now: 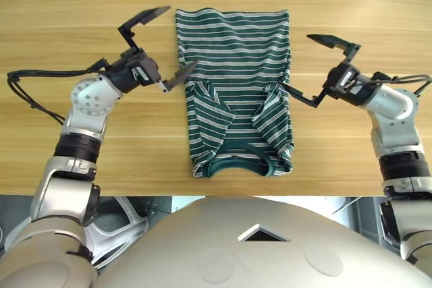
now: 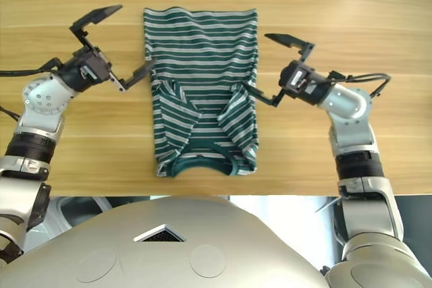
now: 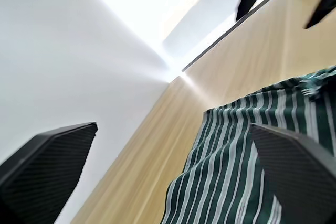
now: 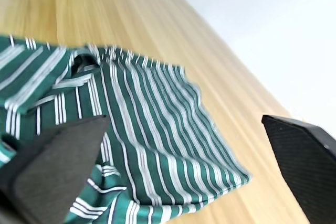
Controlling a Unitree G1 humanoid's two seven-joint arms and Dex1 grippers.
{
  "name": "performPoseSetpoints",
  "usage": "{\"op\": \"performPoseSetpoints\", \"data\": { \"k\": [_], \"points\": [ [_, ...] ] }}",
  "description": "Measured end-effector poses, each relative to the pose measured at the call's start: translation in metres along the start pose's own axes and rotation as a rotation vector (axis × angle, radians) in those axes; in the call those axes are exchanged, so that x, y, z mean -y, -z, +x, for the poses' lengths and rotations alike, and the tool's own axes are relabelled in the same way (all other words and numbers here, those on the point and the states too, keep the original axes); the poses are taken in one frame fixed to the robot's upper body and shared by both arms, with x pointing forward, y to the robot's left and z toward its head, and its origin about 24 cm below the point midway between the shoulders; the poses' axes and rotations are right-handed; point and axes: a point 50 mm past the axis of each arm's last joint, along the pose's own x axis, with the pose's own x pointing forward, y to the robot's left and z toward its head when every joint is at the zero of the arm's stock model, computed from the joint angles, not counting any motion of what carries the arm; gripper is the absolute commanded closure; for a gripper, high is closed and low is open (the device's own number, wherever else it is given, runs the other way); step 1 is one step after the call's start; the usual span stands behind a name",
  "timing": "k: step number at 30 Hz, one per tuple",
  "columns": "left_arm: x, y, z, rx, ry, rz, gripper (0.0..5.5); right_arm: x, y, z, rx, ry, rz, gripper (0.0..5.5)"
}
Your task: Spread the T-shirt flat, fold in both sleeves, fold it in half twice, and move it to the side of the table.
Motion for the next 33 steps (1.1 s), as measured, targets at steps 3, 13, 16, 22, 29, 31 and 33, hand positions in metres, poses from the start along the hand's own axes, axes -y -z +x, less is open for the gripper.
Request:
{"op": "performPoseSetpoints", "data": {
  "k": [3, 13, 16, 22, 29, 31, 33],
  "points": [
    [0.012, -0.004, -0.012, -0.019, 0.169, -0.019, 0.1, 0.005, 0.001, -0.023, -0.087, -0.031, -0.049, 0.11],
    [0.058, -0.015, -0.088, -0.247, 0.708, -0.011, 0.1, -0.041, 0.011, -0.097, -0.377, -0.469, -0.07, 0.11],
    [0.068, -0.019, -0.088, -0.227, 0.747, -0.01, 0.1, -0.061, 0.014, -0.095, -0.38, -0.588, -0.042, 0.11],
    [0.096, -0.03, -0.07, -0.136, 0.797, -0.066, 0.1, -0.086, 0.014, -0.082, -0.304, -0.673, -0.018, 0.11],
    [0.106, -0.031, -0.046, -0.081, 0.794, -0.074, 0.1, -0.096, 0.012, -0.073, -0.259, -0.708, -0.007, 0.3],
    [0.106, -0.027, -0.041, -0.077, 0.783, -0.065, 0.44, -0.099, 0.012, -0.069, -0.238, -0.705, -0.003, 0.66],
    [0.11, -0.025, -0.038, -0.061, 0.772, -0.06, 0.72, -0.105, 0.011, -0.064, -0.215, -0.711, 0.006, 0.97]
  ]
}}
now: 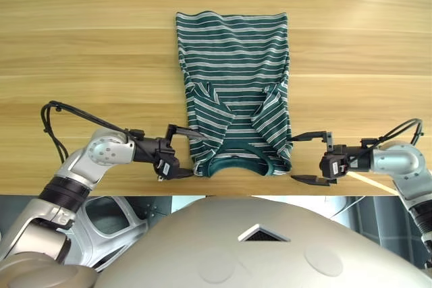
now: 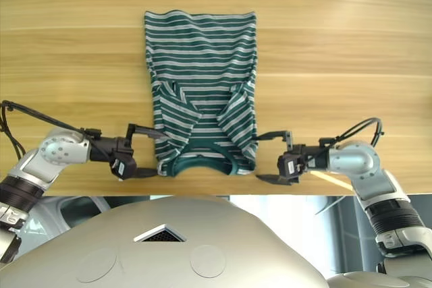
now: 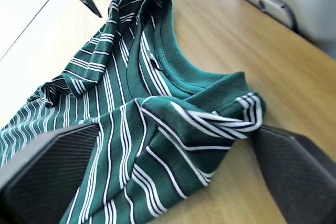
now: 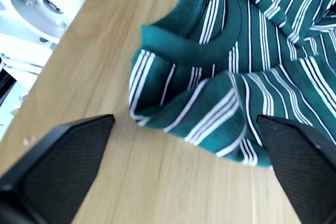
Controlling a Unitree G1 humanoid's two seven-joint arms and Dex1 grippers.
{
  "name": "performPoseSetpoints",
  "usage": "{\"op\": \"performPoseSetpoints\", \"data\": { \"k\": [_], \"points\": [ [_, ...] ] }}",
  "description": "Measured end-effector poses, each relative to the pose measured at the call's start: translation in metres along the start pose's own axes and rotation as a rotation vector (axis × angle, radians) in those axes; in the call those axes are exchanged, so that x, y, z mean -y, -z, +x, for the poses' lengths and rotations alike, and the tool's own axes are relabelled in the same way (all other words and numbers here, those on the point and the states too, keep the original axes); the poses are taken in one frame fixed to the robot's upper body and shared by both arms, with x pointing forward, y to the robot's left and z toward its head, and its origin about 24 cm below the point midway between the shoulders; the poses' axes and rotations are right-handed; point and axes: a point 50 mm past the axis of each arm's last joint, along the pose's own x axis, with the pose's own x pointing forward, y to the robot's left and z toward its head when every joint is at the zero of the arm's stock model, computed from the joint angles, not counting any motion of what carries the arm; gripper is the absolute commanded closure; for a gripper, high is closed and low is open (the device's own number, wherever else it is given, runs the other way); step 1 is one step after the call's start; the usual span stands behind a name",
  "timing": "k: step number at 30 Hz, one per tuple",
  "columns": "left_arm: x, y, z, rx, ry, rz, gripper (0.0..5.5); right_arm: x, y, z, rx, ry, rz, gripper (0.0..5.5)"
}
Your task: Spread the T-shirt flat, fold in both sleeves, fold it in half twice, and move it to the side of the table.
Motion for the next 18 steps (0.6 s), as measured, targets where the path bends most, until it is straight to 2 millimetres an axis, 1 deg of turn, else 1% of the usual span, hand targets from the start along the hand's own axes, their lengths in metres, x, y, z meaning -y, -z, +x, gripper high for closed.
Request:
{"op": "performPoseSetpoints", "data": {
  "k": [4, 7, 12, 14, 15, 18],
  "points": [
    [0.001, 0.003, 0.004, 0.014, -0.012, 0.006, 1.41, -0.002, -0.001, 0.004, 0.014, -0.009, 0.005, 1.75],
    [0.004, 0.004, 0.007, 0.019, -0.011, 0.009, 1.95, -0.004, -0.002, 0.013, 0.042, -0.004, 0.01, 2.35],
    [0.01, 0.003, 0.009, 0.034, 0.021, -0.002, 2.93, -0.005, -0.001, 0.014, 0.039, -0.006, 0.016, 3.37],
    [0.014, 0.003, 0.008, 0.038, 0.04, -0.007, 2.96, -0.005, 0.0, 0.014, 0.035, -0.001, 0.018, 3.77],
    [0.014, 0.002, 0.007, 0.039, 0.043, -0.01, 2.96, -0.005, 0.0, 0.014, 0.033, 0.001, 0.019, 4.13],
    [0.018, 0.0, 0.005, 0.046, 0.063, -0.021, 2.96, -0.003, 0.001, 0.014, 0.026, 0.002, 0.016, 4.67]
  ]
}}
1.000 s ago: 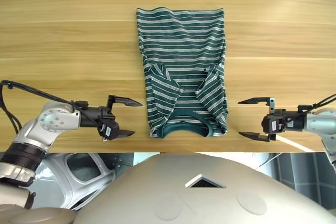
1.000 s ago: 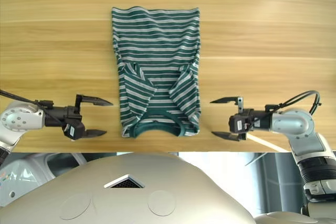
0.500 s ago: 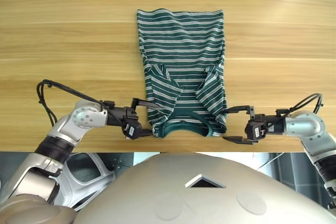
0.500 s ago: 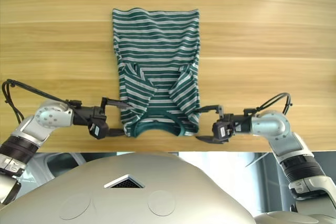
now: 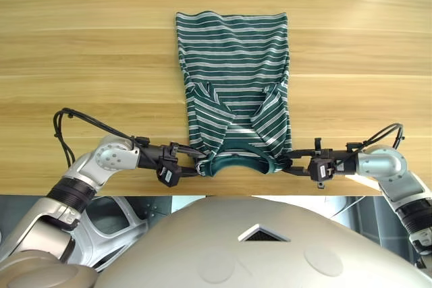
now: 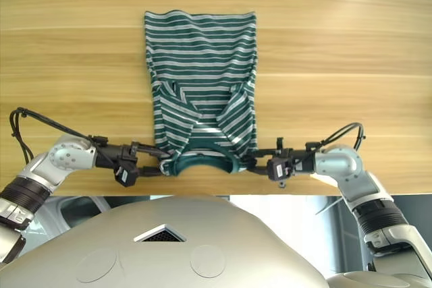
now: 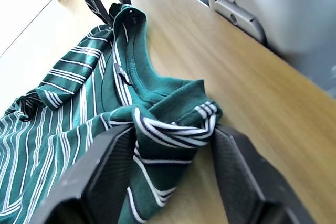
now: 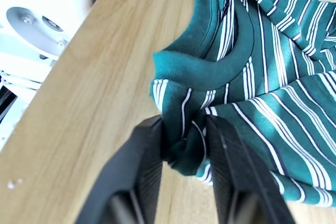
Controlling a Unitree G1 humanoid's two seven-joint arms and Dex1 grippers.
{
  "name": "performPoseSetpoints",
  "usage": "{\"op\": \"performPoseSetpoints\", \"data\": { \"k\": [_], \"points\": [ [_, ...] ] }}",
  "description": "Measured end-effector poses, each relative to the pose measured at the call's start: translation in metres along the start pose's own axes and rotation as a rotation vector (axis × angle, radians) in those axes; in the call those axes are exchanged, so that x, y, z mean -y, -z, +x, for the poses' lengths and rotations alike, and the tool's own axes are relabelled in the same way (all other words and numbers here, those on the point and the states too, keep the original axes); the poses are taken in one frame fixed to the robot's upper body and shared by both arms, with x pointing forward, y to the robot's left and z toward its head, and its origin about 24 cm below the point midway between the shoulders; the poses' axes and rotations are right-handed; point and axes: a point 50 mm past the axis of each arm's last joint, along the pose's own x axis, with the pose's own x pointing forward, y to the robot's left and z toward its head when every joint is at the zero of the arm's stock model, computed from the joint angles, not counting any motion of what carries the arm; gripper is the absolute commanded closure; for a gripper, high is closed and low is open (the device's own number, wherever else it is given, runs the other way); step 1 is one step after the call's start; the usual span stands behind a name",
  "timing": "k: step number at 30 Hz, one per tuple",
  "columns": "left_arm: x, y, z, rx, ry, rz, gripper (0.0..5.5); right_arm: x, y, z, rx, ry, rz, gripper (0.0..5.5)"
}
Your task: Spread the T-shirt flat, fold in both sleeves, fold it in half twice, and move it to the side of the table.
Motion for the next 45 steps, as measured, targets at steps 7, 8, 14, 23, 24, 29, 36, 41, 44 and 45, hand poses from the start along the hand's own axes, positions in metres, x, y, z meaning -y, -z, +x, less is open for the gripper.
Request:
{"op": "performPoseSetpoints", "data": {
  "k": [7, 8, 14, 23, 24, 29, 36, 41, 44, 45],
  "points": [
    [-0.003, 0.004, -0.003, -0.011, -0.011, -0.004, 2.96, 0.002, 0.001, 0.0, -0.008, 0.003, -0.005, 5.39],
    [-0.003, 0.004, -0.003, -0.011, -0.013, -0.004, 3.19, 0.002, 0.001, 0.0, -0.008, 0.003, -0.005, 5.39],
    [-0.003, 0.006, -0.002, -0.008, -0.021, -0.013, 4.22, 0.002, 0.001, 0.0, -0.006, 0.002, -0.007, 5.39],
    [-0.004, 0.007, -0.003, -0.004, -0.011, -0.019, 5.5, 0.003, 0.0, 0.002, -0.002, -0.001, -0.01, 5.39],
    [-0.004, 0.007, -0.003, -0.004, -0.011, -0.019, 5.5, 0.003, 0.0, 0.002, -0.001, -0.001, -0.01, 5.39],
    [-0.008, -0.001, -0.005, 0.027, -0.026, 0.002, 5.5, 0.0, -0.009, -0.001, 0.053, -0.003, -0.019, 5.39],
    [-0.014, -0.018, -0.019, 0.055, -0.096, 0.04, 5.5, -0.01, -0.04, -0.023, 0.214, -0.01, -0.07, 5.39],
    [-0.004, -0.022, -0.03, 0.082, -0.127, -0.03, 5.5, -0.004, -0.05, -0.037, 0.269, 0.027, -0.099, 5.39],
    [-0.001, -0.032, -0.036, 0.137, -0.143, -0.052, 5.5, -0.001, -0.051, -0.044, 0.261, 0.034, -0.105, 5.39],
    [-0.001, -0.035, -0.039, 0.155, -0.154, -0.058, 5.5, -0.001, -0.051, -0.044, 0.26, 0.03, -0.105, 5.39]
  ]
}}
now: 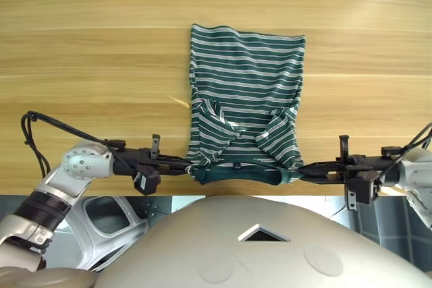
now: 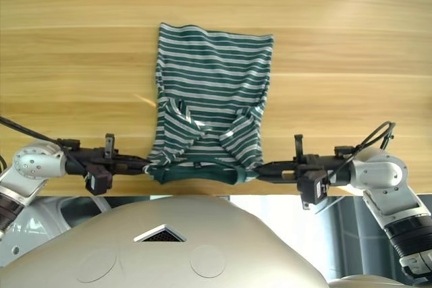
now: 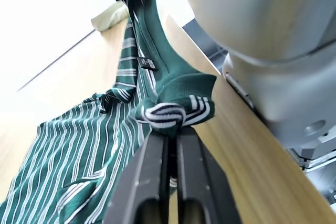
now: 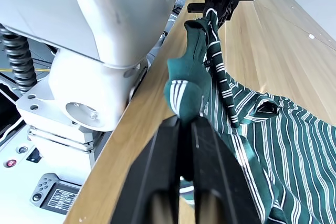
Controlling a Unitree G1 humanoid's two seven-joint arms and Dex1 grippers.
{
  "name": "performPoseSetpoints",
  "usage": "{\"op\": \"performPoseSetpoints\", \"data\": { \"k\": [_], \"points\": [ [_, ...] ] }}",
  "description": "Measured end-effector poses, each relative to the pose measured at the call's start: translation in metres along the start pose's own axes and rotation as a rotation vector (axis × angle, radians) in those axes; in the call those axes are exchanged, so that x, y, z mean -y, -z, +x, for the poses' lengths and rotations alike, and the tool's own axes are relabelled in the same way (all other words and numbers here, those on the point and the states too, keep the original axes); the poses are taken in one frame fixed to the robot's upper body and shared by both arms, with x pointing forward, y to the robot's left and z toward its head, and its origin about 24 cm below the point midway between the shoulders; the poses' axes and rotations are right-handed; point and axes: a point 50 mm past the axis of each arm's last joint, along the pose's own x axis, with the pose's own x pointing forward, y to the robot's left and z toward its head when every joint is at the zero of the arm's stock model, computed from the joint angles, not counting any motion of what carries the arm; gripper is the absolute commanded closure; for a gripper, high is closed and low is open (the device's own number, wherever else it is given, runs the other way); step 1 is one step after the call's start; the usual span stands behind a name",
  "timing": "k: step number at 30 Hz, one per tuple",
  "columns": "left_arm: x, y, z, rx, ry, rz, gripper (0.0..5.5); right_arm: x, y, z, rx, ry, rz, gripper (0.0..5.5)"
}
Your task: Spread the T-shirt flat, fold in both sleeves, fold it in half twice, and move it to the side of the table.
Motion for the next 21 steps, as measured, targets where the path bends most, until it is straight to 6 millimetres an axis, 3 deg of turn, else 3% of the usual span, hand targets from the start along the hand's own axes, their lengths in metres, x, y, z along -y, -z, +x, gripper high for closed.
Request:
{"op": "performPoseSetpoints", "data": {
  "k": [15, 18, 21],
  "points": [
    [0.0, -0.024, -0.007, 0.123, -0.005, -0.015, 5.5, 0.0, -0.001, 0.002, 0.009, -0.002, -0.015, 5.39],
    [-0.008, -0.032, -0.008, 0.173, -0.046, -0.008, 5.5, 0.006, -0.003, 0.0, -0.002, 0.02, -0.052, 5.39],
    [-0.025, -0.021, -0.012, 0.133, -0.124, 0.005, 5.5, 0.023, 0.0, -0.001, -0.013, 0.119, -0.078, 5.39]
  ]
}}
